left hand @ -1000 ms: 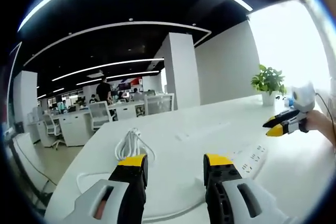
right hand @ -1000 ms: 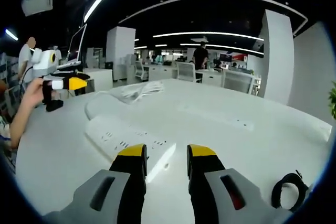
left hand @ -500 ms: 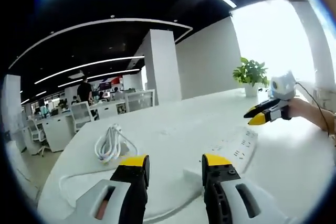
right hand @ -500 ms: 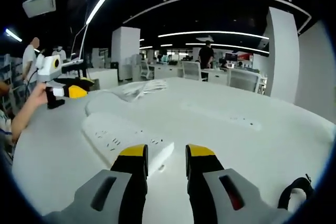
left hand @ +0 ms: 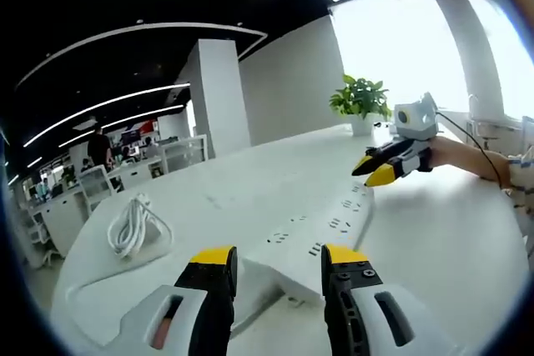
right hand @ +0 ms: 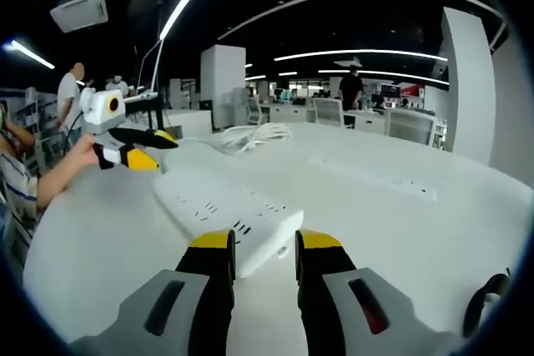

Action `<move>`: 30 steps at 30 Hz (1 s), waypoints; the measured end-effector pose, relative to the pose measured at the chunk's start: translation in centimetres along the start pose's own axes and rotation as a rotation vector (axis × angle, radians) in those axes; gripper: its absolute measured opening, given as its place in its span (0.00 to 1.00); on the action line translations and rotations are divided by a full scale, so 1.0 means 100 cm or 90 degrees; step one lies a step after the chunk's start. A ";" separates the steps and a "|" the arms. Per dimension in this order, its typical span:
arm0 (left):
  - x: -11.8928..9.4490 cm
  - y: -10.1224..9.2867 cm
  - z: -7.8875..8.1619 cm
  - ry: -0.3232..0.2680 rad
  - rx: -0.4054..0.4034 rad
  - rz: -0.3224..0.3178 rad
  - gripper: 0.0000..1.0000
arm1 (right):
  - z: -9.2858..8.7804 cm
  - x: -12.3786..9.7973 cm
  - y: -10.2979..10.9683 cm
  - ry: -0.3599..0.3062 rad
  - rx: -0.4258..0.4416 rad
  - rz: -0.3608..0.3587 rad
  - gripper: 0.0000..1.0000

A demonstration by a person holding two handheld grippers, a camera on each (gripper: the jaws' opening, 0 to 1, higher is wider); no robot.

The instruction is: Straighten the power strip on the desk, plug the charger into it

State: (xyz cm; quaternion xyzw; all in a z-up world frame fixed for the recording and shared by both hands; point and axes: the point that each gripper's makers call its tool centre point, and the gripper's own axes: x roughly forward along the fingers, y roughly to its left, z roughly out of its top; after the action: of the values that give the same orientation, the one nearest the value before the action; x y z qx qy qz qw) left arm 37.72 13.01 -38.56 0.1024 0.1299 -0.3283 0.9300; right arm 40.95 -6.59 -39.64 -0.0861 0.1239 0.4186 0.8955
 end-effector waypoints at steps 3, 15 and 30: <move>0.000 -0.001 -0.002 0.006 0.001 -0.002 0.41 | -0.004 0.002 0.004 0.006 -0.003 0.010 0.28; 0.005 -0.010 -0.015 0.026 -0.041 -0.038 0.40 | -0.007 0.004 0.008 0.012 -0.008 0.022 0.29; 0.010 -0.016 -0.026 0.048 -0.050 -0.049 0.39 | -0.013 0.008 0.017 0.016 0.005 0.044 0.29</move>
State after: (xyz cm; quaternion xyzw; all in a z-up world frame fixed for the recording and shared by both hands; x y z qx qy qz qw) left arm 36.98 11.93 -41.48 0.0726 0.1814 -0.3545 0.9144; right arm 39.95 -5.29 -41.17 -0.0833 0.1396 0.4481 0.8791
